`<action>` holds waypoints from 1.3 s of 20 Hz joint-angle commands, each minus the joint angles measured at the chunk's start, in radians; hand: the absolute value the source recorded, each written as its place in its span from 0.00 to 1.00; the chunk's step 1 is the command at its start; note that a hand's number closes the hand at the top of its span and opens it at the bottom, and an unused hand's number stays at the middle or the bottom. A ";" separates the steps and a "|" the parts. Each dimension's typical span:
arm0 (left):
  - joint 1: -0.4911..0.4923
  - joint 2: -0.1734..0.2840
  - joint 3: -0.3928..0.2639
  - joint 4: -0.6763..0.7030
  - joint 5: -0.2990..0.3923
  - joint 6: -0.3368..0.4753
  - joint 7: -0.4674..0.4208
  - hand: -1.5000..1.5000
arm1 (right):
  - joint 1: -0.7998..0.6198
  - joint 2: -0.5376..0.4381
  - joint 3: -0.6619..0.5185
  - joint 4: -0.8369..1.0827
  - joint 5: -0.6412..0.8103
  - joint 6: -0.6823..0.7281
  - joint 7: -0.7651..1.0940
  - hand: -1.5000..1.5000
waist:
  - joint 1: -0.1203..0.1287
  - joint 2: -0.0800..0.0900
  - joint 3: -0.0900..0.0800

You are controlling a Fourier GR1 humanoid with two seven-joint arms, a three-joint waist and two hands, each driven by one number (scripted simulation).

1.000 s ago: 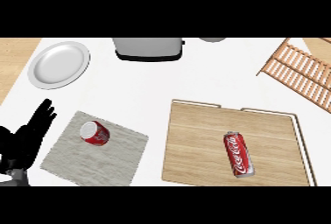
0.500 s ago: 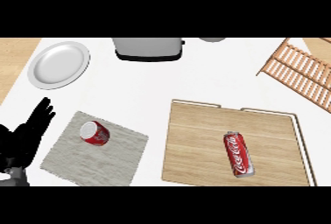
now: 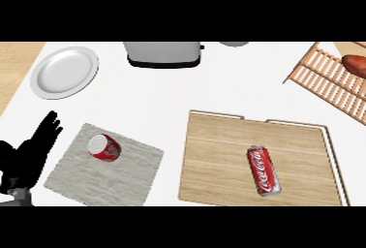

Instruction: Pick the sweet potato from the tray and place it in the tiered shelf

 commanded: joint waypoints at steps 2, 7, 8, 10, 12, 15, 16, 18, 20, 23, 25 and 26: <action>0.004 -0.037 -0.030 -0.052 -0.023 0.033 0.033 0.50 | -0.017 0.006 -0.097 -0.002 -0.120 -0.001 -0.008 0.00 | -0.006 -0.004 0.000; 0.012 -0.009 0.016 -0.004 -0.006 0.004 -0.002 0.50 | 0.003 -0.033 -0.169 -0.058 -0.236 0.079 0.010 0.00 | -0.014 -0.004 0.000; 0.023 0.003 0.021 -0.030 0.011 -0.014 0.018 0.50 | 0.031 0.005 -0.187 -0.125 -0.266 0.064 0.018 0.00 | -0.019 -0.008 0.000; -0.016 -0.003 0.009 -0.014 -0.011 0.007 0.039 0.50 | -0.017 -0.019 -0.202 -0.137 -0.293 0.066 0.050 0.00 | -0.016 -0.005 -0.001; 0.014 -0.001 0.016 -0.027 -0.009 -0.001 0.027 0.50 | 0.063 -0.039 -0.257 -0.233 -0.343 0.094 0.059 0.00 | -0.027 -0.008 -0.001; 0.004 0.038 0.063 -0.040 0.032 -0.017 0.074 0.50 | 0.118 -0.117 -0.344 -0.331 -0.423 0.208 0.115 0.00 | -0.048 -0.015 -0.001; 0.024 -0.014 0.035 -0.013 0.005 0.008 0.017 0.50 | 0.144 -0.118 -0.363 -0.383 -0.433 0.214 0.156 0.00 | -0.046 -0.014 -0.001; 0.056 -0.002 0.039 -0.030 0.014 -0.016 0.018 0.50 | 0.202 -0.200 -0.423 -0.403 -0.444 0.269 0.188 0.00 | -0.050 -0.015 -0.001; 0.050 0.011 0.051 -0.036 0.005 0.000 0.038 0.50 | 0.270 -0.198 -0.518 -0.472 -0.490 0.307 0.233 0.00 | -0.059 -0.016 0.000; 0.052 -0.013 0.048 -0.023 -0.003 0.017 0.006 0.50 | 0.363 -0.280 -0.640 -0.495 -0.533 0.451 0.263 0.00 | -0.086 -0.019 0.000; 0.050 -0.017 0.045 -0.009 -0.018 0.028 0.003 0.50 | 0.396 -0.366 -0.728 -0.449 -0.573 0.562 0.292 0.00 | -0.094 -0.019 0.000; 0.073 -0.006 0.066 -0.027 0.007 0.010 -0.004 0.50 | 0.450 -0.335 -0.778 -0.519 -0.580 0.605 0.312 0.00 | -0.091 -0.022 0.000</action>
